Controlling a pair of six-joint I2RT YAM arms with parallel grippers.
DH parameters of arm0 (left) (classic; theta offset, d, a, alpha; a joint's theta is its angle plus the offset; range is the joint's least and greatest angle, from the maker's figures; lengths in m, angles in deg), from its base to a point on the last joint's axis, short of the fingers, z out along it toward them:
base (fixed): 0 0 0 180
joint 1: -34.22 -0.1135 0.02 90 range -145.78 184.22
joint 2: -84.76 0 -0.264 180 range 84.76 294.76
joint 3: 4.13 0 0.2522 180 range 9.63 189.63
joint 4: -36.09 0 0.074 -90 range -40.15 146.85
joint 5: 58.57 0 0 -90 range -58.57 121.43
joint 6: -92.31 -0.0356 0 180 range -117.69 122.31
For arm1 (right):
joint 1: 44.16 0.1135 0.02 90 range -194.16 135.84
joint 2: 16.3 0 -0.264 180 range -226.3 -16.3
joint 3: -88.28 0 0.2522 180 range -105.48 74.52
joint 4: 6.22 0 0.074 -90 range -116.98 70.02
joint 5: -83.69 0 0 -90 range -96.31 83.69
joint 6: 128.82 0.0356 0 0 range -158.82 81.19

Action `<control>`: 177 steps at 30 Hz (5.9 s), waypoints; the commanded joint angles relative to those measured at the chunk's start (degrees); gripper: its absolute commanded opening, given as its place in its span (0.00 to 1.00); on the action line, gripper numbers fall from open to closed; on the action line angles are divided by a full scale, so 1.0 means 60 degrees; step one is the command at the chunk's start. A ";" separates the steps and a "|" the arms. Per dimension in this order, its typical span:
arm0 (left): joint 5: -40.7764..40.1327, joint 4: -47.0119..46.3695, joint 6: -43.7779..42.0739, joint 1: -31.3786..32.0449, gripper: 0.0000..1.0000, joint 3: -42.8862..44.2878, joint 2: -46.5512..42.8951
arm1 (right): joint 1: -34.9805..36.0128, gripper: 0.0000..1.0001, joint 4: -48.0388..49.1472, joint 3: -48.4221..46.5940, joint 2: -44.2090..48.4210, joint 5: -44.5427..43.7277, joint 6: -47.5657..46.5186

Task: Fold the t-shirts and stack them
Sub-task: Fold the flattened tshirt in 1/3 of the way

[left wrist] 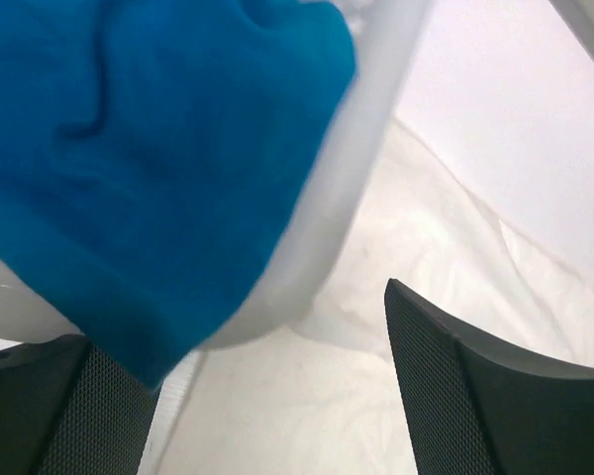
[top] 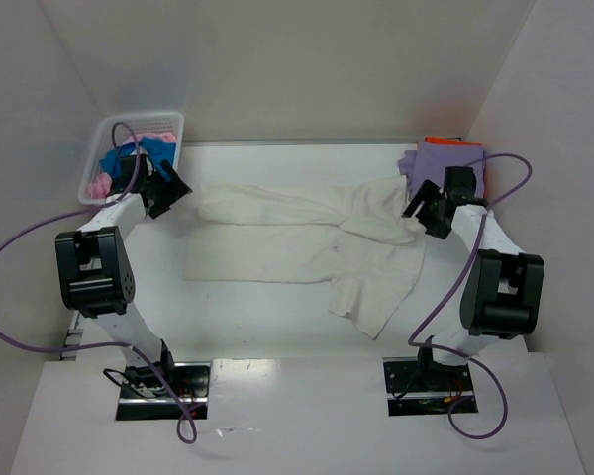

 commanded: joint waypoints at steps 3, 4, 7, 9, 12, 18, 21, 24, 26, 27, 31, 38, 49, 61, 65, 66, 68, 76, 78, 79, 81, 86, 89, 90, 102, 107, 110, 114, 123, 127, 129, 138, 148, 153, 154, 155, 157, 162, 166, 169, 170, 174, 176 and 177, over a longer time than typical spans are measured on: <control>0.1995 -0.1293 -0.2345 0.1261 0.90 0.1857 -0.0381 | 0.0082 0.80 0.0196 -0.1800 -0.0391 0.0142 0.0010; 0.2301 -0.1293 -0.2550 0.1408 0.91 0.1973 -0.0192 | 0.0082 0.75 0.0313 -0.2150 -0.0784 0.0244 0.0010; 0.2304 -0.0913 -0.2903 0.2053 0.91 0.2413 0.0482 | 0.0082 0.69 0.0314 -0.2723 -0.1664 0.0479 0.0010; 0.2188 -0.0809 -0.2903 0.2258 0.91 0.2502 0.0716 | 0.0082 0.62 0.0591 -0.2812 -0.2089 0.0567 -0.0077; 0.1050 -0.0679 -0.2771 0.2347 0.91 0.2502 0.0951 | 0.0082 0.50 0.0798 -0.3031 -0.2442 0.0684 -0.0078; -0.1453 -0.0150 -0.1516 0.2260 0.91 0.2125 0.0706 | 0.0082 0.47 0.0900 -0.2828 -0.2459 0.0773 -0.0078; -0.2631 -0.0150 -0.0985 0.2040 0.91 0.1376 0.0483 | 0.0082 0.47 0.0988 -0.2724 -0.2356 0.0773 -0.0283; -0.3026 0.0156 -0.0984 0.1937 0.91 0.1374 0.0483 | 0.0082 0.47 0.0988 -0.2622 -0.2355 0.0685 -0.0385; -0.3116 0.0245 -0.0867 0.1718 0.91 0.1287 0.0483 | 0.0082 0.47 0.0988 -0.2622 -0.2355 0.0685 -0.0386; -0.3116 0.0361 -0.0867 0.1717 0.91 0.1286 0.0483 | 0.0082 0.47 0.0988 -0.2622 -0.2355 0.0685 -0.0386; -0.3409 0.0450 -0.0779 0.1365 0.91 0.1199 0.0367 | 0.0082 0.47 0.0988 -0.2622 -0.2253 0.0685 -0.0386; -0.1699 -0.0149 -0.1174 0.1277 0.91 0.1184 0.0059 | 0.0082 0.53 0.0988 -0.2709 -0.2253 0.0685 -0.0561; 0.2786 -0.0194 -0.3590 0.1994 0.91 0.2062 0.0863 | 0.0082 0.72 0.0827 -0.3998 -0.3116 0.0729 -0.1016; 0.2660 -0.0209 -0.3417 0.2449 0.87 0.3058 0.2577 | 0.0169 0.36 0.1151 -0.4861 -0.4754 0.1681 -0.1016; 0.1837 0.0141 -0.3517 0.2537 0.80 0.3351 0.2914 | 0.0375 0.26 0.1149 -0.5112 -0.5034 0.1769 -0.1118; 0.1473 0.0143 -0.3519 0.2537 0.79 0.3352 0.2915 | 0.0462 0.25 0.1251 -0.5228 -0.5195 0.1769 -0.1118; 0.1178 0.0143 -0.3417 0.2537 0.75 0.3352 0.3003 | 0.0565 0.23 0.1252 -0.5506 -0.5518 0.1769 -0.1118; 0.0297 0.1093 -0.3050 0.2537 0.74 0.4434 0.3939 | 0.0756 0.22 0.0594 -0.6474 -0.6529 0.1242 -0.1235; 0.0180 0.1300 -0.2948 0.2537 0.74 0.4654 0.4131 | 0.0756 0.22 0.0374 -0.6678 -0.6662 0.1241 -0.1352; -0.0037 0.1300 -0.2947 0.2537 0.74 0.4771 0.4232 | 0.0756 0.19 0.0272 -0.6781 -0.6763 0.0951 -0.1352; -0.0243 0.1446 -0.2947 0.2537 0.72 0.4903 0.4335 | 0.0756 0.17 0.0270 -0.6782 -0.6851 0.0862 -0.1352; -0.1005 0.2178 -0.2947 0.2537 0.44 0.5212 0.4643 | 0.0844 0.14 -0.0022 -0.7322 -0.7320 0.0569 -0.1454; -0.1357 0.2267 -0.2947 0.2537 0.34 0.5212 0.4730 | 0.1019 0.13 -0.0213 -0.7660 -0.7583 0.0217 -0.1455; -0.1358 0.2354 -0.2947 0.2537 0.32 0.5299 0.4847 | 0.1107 0.12 -0.0300 -0.7893 -0.7672 0.0216 -0.1455; -0.2045 0.3788 -0.2947 0.2449 0.23 0.7683 0.6267 | 0.1503 0.10 -0.1603 -1.0616 -0.9179 0.0011 -0.1455; -0.2047 0.4551 -0.2947 0.2361 0.26 0.9328 0.7089 | 0.1503 0.10 -0.1912 -1.1454 -0.9590 -0.0193 -0.1543; -0.2047 0.4654 -0.2947 0.2361 0.28 0.9812 0.7309 | 0.1503 0.10 -0.2000 -1.1659 -0.9591 -0.0194 -0.1543; -0.2047 0.4654 -0.2947 0.2361 0.34 1.0090 0.7397 | 0.1503 0.10 -0.2000 -1.1660 -0.9461 -0.0282 -0.1543; -0.1784 0.4070 -0.3211 0.2361 0.69 0.8643 0.5309 | 0.1503 0.29 -0.1327 -1.0607 -0.7251 -0.0107 -0.1543; -0.1299 0.3410 -0.3431 0.2361 0.85 0.7382 0.3709 | 0.1503 0.61 -0.0522 -0.9728 -0.4835 0.0216 -0.1543; -0.0950 0.3409 -0.3532 0.2361 0.88 0.6855 0.2830 | 0.1503 0.76 -0.0287 -0.9113 -0.3985 0.0216 -0.1543; -0.0347 0.2795 -0.2539 0.2449 0.99 0.2814 -0.1415 | 0.1503 1.00 -0.0286 -0.2983 0.1461 -0.1145 -0.0185; -0.0129 0.2618 -0.1674 0.2449 0.99 -0.0924 -0.3690 | 0.1503 0.98 -0.0317 0.1916 0.4119 -0.0839 0.2690; -0.0215 0.2618 -0.1469 0.2449 0.99 -0.1846 -0.4071 | 0.1503 0.95 -0.0402 0.2883 0.4542 -0.0503 0.2938; -0.0317 0.2618 -0.1337 0.2449 0.99 -0.1950 -0.4072 | 0.1503 0.95 -0.0403 0.3002 0.4544 -0.0502 0.2940; -0.0318 0.2618 -0.1220 0.2333 0.99 -0.2038 -0.4072 | 0.1503 0.94 -0.0505 0.3090 0.4704 -0.0502 0.3027; -0.0070 0.2618 -0.0896 0.2112 0.99 -0.2258 -0.4072 | 0.1503 0.94 -0.0769 0.3194 0.4793 -0.0691 0.3027; 0.0226 0.1959 0.0333 0.1176 0.99 -0.2991 -0.3984 | 0.2526 0.89 -0.1354 0.3632 0.5028 -0.1715 0.4270; -0.0200 0.1871 0.0334 0.1059 0.99 -0.2991 -0.3766 | 0.2763 0.88 -0.1794 0.3633 0.4547 -0.2259 0.4769; -0.0201 0.1871 0.0334 0.0854 0.99 -0.2991 -0.3663 | 0.2763 0.88 -0.1795 0.3531 0.4005 -0.2259 0.4771; -0.0201 0.1871 0.0334 0.0853 0.99 -0.2991 -0.3662 | 0.2850 0.88 -0.1795 0.3531 0.3886 -0.2172 0.4771; -0.0201 0.1682 0.0334 0.0662 0.99 -0.2991 -0.3574 | 0.2967 0.87 -0.2014 0.3531 0.3170 -0.2084 0.4990; -0.0201 0.1594 0.0334 0.0561 0.99 -0.2991 -0.3574 | 0.2968 0.87 -0.2132 0.3415 0.2948 -0.2186 0.5093; -0.0114 0.1593 0.0334 0.0560 0.99 -0.3078 -0.3473 | 0.3055 0.86 -0.2132 0.3413 0.2861 -0.2186 0.5093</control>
